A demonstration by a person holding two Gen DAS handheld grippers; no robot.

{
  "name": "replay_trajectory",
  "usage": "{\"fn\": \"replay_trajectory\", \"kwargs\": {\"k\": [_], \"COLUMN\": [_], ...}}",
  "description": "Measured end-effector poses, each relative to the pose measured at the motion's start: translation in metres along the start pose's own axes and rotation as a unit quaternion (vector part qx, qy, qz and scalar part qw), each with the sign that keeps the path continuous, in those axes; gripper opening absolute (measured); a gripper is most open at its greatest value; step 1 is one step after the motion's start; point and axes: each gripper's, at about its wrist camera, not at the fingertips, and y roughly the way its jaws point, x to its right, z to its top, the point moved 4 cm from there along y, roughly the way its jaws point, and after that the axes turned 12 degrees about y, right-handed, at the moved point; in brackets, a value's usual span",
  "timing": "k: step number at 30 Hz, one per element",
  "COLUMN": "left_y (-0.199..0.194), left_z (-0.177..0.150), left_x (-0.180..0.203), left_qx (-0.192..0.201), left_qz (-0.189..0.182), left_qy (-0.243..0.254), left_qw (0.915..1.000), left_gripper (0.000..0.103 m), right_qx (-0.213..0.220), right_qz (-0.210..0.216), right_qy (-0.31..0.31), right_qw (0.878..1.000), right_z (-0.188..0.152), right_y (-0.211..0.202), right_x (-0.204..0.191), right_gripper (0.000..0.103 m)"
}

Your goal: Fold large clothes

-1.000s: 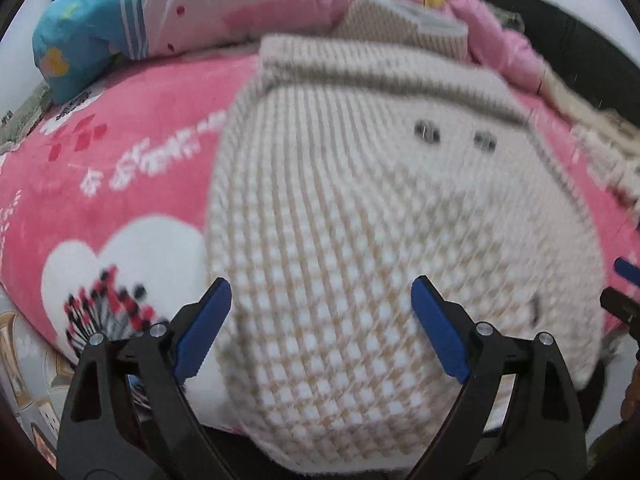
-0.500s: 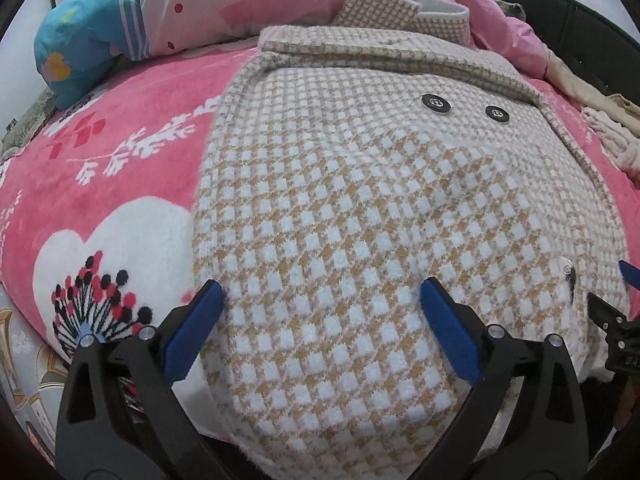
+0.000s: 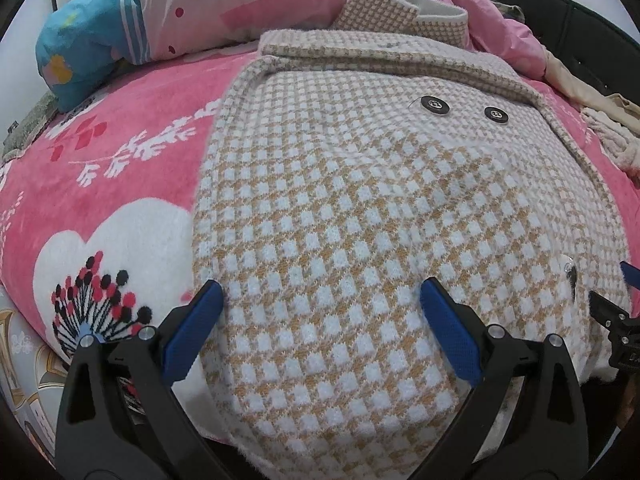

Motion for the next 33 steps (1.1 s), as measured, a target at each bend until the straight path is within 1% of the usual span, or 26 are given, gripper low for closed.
{"fn": "replay_trajectory", "kwargs": {"k": [5, 11, 16, 20, 23, 26, 33], "left_y": [0.0, -0.002, -0.017, -0.04, -0.053, -0.065, -0.07], "left_z": [-0.003, -0.004, -0.012, -0.022, -0.033, -0.048, -0.07], "left_x": [0.005, 0.005, 0.005, 0.004, -0.001, -0.009, -0.023], "left_qx": [0.01, 0.017, 0.045, 0.07, 0.077, 0.076, 0.074], "left_qz": [0.014, 0.013, 0.009, 0.008, -0.004, -0.018, -0.038], "left_qy": [0.01, 0.005, 0.004, 0.013, 0.015, 0.007, 0.0], "left_qw": [0.9998, 0.9998, 0.9989, 0.9974, 0.9969, 0.9969, 0.9965], "left_gripper": [0.095, 0.095, 0.095, 0.095, 0.095, 0.095, 0.095], "right_qx": [-0.009, -0.007, -0.014, -0.021, -0.021, -0.019, -0.011], "right_qz": [-0.003, 0.003, 0.009, 0.011, 0.013, 0.014, 0.016], "right_qy": [-0.002, -0.003, -0.003, -0.007, -0.013, -0.018, -0.025], "right_qw": [1.0, 1.0, 1.0, 1.0, 1.0, 1.0, 0.999], "right_z": [-0.001, -0.001, -0.001, 0.002, 0.002, 0.0, -0.006], "right_y": [0.0, 0.001, 0.003, 0.005, 0.005, 0.005, 0.002], "right_x": [-0.001, 0.0, 0.002, 0.004, 0.003, 0.002, 0.0], "right_gripper": [0.097, 0.097, 0.097, 0.097, 0.097, 0.098, 0.098]}}
